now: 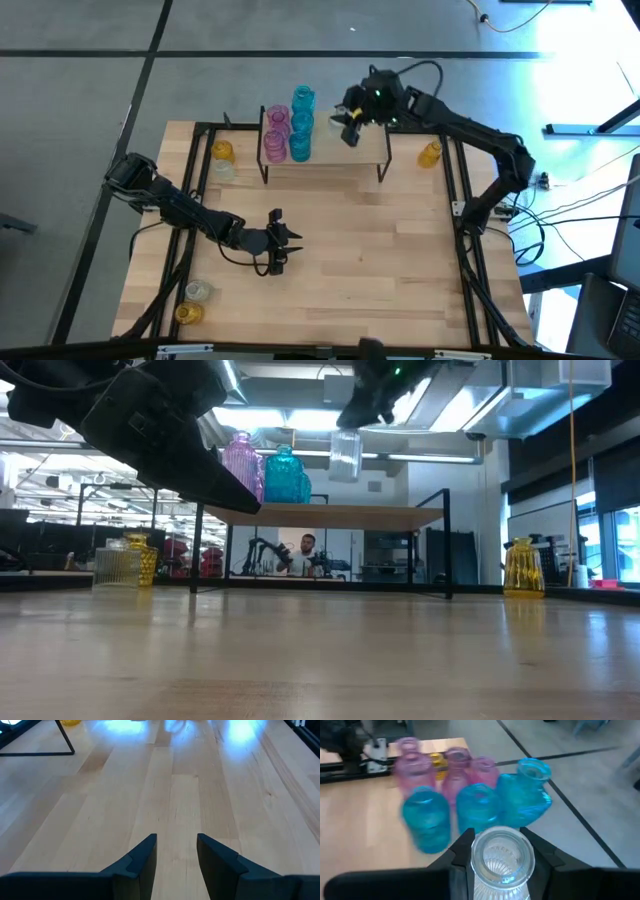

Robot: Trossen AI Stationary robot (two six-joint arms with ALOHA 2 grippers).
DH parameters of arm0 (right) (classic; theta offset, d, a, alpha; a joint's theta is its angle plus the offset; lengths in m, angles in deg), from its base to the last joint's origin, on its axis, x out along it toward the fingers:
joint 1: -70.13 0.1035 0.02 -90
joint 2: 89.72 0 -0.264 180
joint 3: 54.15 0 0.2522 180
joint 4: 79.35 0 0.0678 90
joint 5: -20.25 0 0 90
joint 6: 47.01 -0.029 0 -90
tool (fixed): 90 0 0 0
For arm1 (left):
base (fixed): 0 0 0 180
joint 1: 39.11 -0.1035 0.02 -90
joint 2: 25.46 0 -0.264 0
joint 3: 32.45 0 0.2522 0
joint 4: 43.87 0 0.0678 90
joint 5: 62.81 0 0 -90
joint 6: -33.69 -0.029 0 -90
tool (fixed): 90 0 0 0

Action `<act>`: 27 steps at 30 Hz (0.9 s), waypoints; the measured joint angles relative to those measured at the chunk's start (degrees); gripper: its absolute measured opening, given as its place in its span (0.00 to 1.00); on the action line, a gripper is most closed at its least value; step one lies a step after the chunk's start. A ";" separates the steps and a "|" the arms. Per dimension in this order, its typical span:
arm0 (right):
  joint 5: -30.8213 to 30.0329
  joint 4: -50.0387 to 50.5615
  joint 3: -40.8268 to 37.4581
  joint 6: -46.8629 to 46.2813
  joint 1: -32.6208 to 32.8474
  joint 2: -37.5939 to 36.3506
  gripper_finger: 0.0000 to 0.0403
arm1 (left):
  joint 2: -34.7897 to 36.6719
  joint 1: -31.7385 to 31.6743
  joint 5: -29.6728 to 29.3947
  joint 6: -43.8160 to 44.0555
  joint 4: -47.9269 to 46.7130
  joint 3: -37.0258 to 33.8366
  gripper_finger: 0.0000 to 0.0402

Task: Sort vases onto shelf
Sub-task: Put the top right transparent flower vase on the shelf

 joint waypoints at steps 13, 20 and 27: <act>3.04 -7.01 3.16 0.07 -6.34 9.87 0.26 | 0.00 0.00 -0.39 -0.45 -0.02 0.00 0.33; 3.57 -10.13 3.16 0.08 -6.24 12.55 0.26 | 0.00 0.01 -0.42 -0.46 -0.04 -0.01 0.33; 3.78 -12.78 3.27 0.03 -6.22 14.14 0.26 | 0.00 0.00 -0.42 -0.47 -0.26 0.00 0.33</act>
